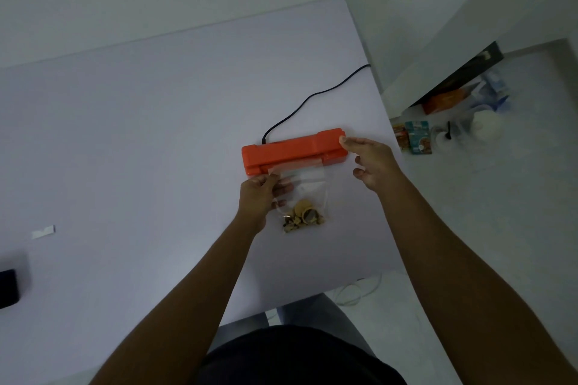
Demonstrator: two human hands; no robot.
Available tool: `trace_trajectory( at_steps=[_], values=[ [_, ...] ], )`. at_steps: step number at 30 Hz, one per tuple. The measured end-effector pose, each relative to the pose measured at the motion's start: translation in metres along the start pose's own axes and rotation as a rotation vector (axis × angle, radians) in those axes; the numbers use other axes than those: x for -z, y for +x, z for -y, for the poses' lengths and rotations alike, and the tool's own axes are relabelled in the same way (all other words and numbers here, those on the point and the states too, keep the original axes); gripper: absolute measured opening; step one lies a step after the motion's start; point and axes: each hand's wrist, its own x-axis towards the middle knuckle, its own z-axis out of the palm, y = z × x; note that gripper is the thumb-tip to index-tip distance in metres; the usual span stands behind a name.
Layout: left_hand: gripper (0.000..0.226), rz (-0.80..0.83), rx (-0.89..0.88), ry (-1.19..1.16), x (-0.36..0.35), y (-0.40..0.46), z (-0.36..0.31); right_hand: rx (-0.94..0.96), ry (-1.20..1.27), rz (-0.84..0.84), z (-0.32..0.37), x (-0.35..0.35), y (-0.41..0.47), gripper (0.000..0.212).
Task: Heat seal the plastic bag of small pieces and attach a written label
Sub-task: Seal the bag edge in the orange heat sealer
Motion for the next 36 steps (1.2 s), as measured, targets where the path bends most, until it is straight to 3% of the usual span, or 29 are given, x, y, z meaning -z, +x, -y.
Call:
trace_trajectory(
  at_steps=[26, 30, 36],
  values=[
    [0.025, -0.019, 0.0, -0.015, 0.0, 0.001, -0.001, 0.038, -0.059, -0.033, 0.008, -0.003, -0.013, 0.027],
    [0.027, -0.019, -0.002, -0.013, 0.001, 0.0, -0.001, 0.167, -0.082, -0.06, 0.01, -0.007, -0.023, 0.022],
    [0.024, -0.01, -0.033, -0.022, 0.0, -0.001, -0.006, 0.513, -0.258, 0.053, 0.05, -0.018, -0.063, 0.019]
  ],
)
